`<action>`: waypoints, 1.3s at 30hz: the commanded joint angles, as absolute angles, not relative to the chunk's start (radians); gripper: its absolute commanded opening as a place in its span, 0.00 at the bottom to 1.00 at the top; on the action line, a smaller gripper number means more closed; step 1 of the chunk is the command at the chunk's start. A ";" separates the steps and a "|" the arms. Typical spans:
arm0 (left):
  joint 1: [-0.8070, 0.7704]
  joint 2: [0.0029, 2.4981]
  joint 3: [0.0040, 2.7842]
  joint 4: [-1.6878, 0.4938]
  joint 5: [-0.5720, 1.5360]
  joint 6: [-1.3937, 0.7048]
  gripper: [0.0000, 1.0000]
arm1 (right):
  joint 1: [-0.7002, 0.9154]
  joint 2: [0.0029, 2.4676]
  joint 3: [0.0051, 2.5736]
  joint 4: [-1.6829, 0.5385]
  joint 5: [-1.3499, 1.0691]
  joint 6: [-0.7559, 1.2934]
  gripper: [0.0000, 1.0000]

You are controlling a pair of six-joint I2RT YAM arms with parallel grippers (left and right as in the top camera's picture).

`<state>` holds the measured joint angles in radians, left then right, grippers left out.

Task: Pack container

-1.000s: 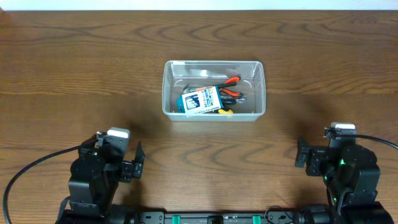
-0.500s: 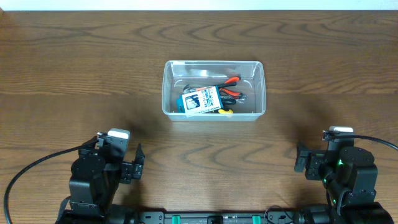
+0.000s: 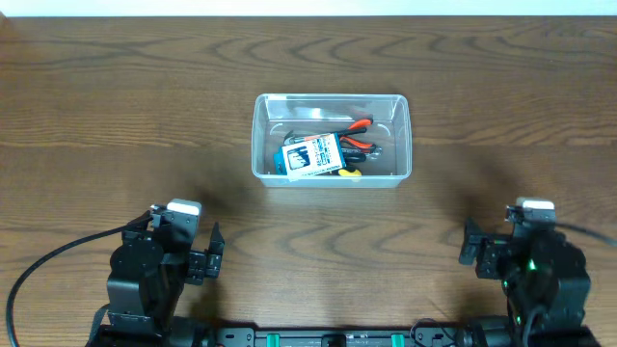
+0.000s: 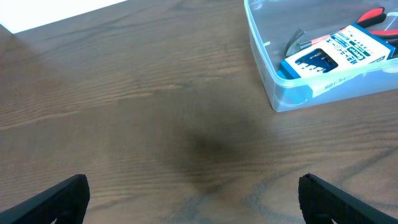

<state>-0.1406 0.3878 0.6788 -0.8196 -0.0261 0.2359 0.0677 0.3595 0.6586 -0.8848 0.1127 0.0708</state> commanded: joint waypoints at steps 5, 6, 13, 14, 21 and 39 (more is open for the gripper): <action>-0.146 0.384 0.676 -0.823 -0.019 0.242 0.98 | 0.056 0.091 0.355 -0.458 -0.007 -0.062 0.99; -0.146 0.384 0.676 -0.823 -0.019 0.242 0.98 | 0.056 0.072 0.305 -0.366 -0.022 -0.062 0.99; -0.146 0.384 0.676 -0.823 -0.019 0.242 0.98 | 0.062 0.036 0.071 -0.008 -0.057 -0.063 0.99; -0.146 0.384 0.676 -0.823 -0.019 0.242 0.98 | 0.064 0.026 0.053 -0.006 -0.057 -0.072 0.99; -0.146 0.384 0.676 -0.823 -0.019 0.242 0.98 | 0.081 0.005 0.006 -0.078 0.001 -0.092 0.99; -0.146 0.384 0.676 -0.823 -0.019 0.242 0.98 | 0.056 0.005 0.006 -0.067 0.090 0.031 0.99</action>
<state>-0.1406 0.3878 0.6781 -0.8230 -0.0257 0.2359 0.0692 0.0147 0.0086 -0.0692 0.0242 -0.0509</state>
